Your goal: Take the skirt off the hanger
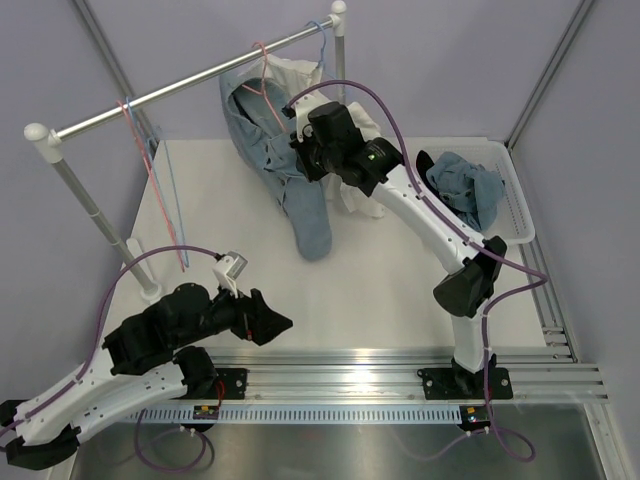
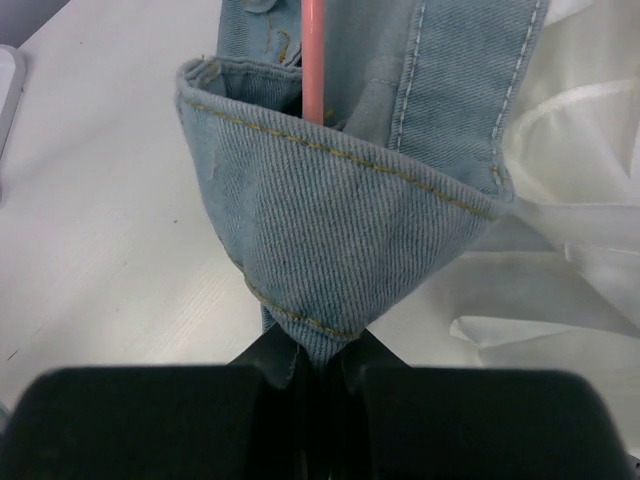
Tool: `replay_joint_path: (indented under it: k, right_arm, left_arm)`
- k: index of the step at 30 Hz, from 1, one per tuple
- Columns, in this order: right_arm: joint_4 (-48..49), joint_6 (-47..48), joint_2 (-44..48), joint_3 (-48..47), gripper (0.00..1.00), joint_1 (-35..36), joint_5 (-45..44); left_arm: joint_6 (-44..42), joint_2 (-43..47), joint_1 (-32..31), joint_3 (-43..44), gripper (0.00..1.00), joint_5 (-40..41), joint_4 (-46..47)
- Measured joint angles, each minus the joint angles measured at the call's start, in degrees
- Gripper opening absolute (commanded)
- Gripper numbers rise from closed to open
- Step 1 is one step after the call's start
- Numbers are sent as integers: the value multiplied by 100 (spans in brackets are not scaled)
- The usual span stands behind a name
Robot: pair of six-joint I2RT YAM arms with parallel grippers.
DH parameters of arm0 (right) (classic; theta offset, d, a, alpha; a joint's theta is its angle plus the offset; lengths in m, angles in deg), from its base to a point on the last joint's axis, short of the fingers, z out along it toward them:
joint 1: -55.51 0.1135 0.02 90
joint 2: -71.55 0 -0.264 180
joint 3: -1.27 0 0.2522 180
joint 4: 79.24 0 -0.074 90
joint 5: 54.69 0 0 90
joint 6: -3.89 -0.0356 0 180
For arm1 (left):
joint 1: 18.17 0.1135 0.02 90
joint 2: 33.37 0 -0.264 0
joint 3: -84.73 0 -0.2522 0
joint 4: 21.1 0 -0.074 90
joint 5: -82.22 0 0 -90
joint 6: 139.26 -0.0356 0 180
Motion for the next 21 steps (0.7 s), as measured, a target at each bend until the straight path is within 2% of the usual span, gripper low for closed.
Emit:
replay_joint_path:
  k: [13, 21]
  right_arm:
    - [232, -28, 964, 769, 0, -4, -26]
    - [337, -90, 1613, 835, 0, -4, -48]
  left_arm:
    - [2, -66, 0, 2, 99, -22, 61]
    - [4, -369, 0, 57, 99, -96, 109]
